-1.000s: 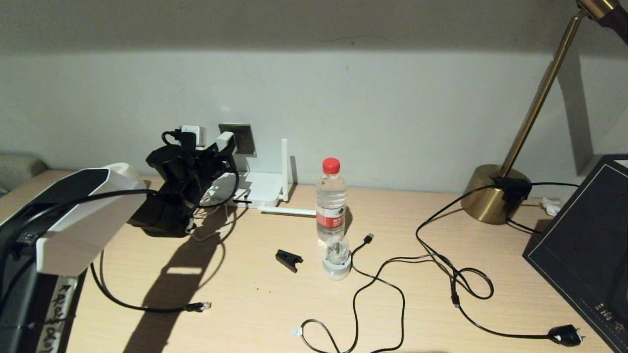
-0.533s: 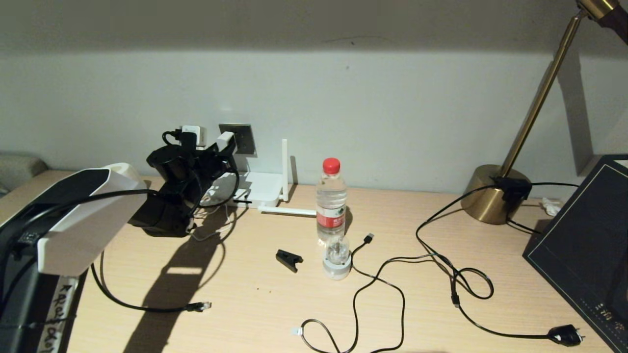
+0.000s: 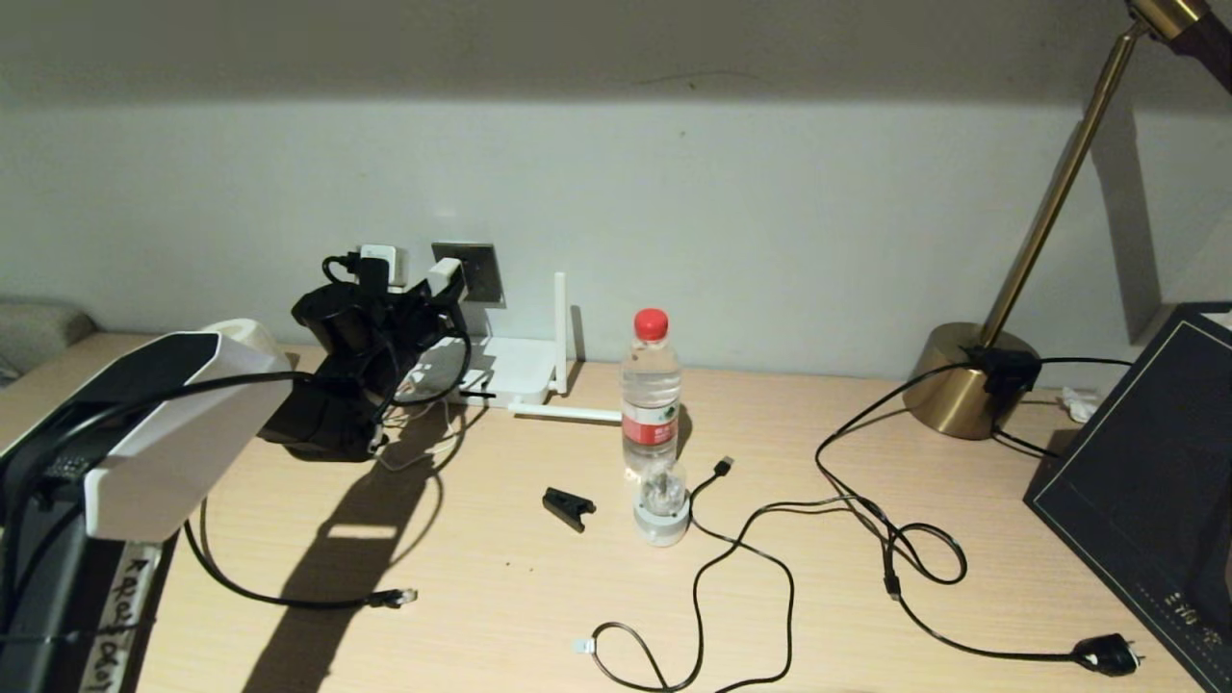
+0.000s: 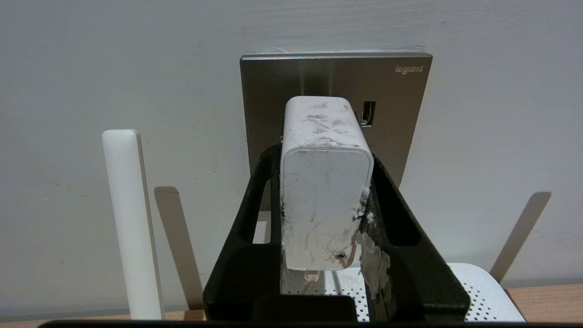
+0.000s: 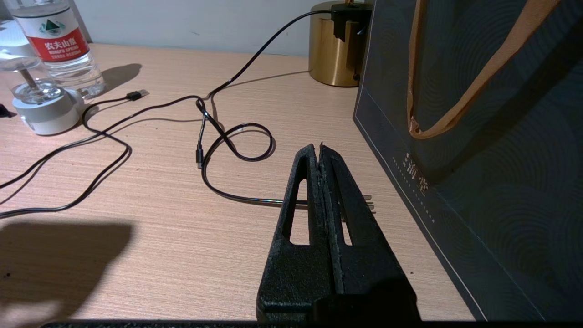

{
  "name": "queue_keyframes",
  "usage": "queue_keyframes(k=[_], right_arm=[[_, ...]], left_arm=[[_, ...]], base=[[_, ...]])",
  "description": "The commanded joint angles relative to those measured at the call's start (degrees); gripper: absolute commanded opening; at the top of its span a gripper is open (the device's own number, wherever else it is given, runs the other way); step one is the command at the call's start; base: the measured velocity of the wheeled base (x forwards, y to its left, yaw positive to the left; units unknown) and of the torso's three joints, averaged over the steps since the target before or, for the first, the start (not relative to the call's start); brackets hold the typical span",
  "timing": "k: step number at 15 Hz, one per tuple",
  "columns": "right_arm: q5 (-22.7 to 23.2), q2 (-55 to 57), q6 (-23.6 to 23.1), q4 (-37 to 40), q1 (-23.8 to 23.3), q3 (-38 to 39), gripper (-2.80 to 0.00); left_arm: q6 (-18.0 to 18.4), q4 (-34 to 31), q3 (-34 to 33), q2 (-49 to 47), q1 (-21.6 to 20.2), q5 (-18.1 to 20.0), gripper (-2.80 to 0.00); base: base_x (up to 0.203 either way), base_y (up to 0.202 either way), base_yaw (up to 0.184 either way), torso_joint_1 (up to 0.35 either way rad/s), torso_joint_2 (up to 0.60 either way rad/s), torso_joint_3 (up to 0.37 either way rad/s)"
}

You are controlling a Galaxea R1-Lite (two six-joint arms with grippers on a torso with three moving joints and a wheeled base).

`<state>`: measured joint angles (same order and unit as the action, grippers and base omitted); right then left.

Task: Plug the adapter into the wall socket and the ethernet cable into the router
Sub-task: Plug plug into socket

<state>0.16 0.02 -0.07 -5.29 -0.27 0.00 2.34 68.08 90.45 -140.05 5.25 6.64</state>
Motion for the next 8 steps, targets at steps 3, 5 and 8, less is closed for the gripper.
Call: queue_keyframes(k=[3,5,8], right_arm=[[0.02,0.06,-0.01,-0.07,0.00,2.02,-2.80],[0.02,0.06,-0.01,-0.07,0.00,2.02,-2.80],[0.02,0.06,-0.01,-0.07,0.00,2.02,-2.80]], left_arm=[[0.03,0.29,-0.01,0.39,0.02,0.04,-2.80],[0.03,-0.14,-0.16,0.74,-0.05,0.04,-2.80],[0.03,-0.14,-1.06,1.56,0.01,0.04,-2.80]], base=[[0.000,0.000,0.000,0.000,0.00,0.000],[0.000,0.000,0.000,0.000,0.00,0.000],[0.000,0.000,0.000,0.000,0.00,0.000]])
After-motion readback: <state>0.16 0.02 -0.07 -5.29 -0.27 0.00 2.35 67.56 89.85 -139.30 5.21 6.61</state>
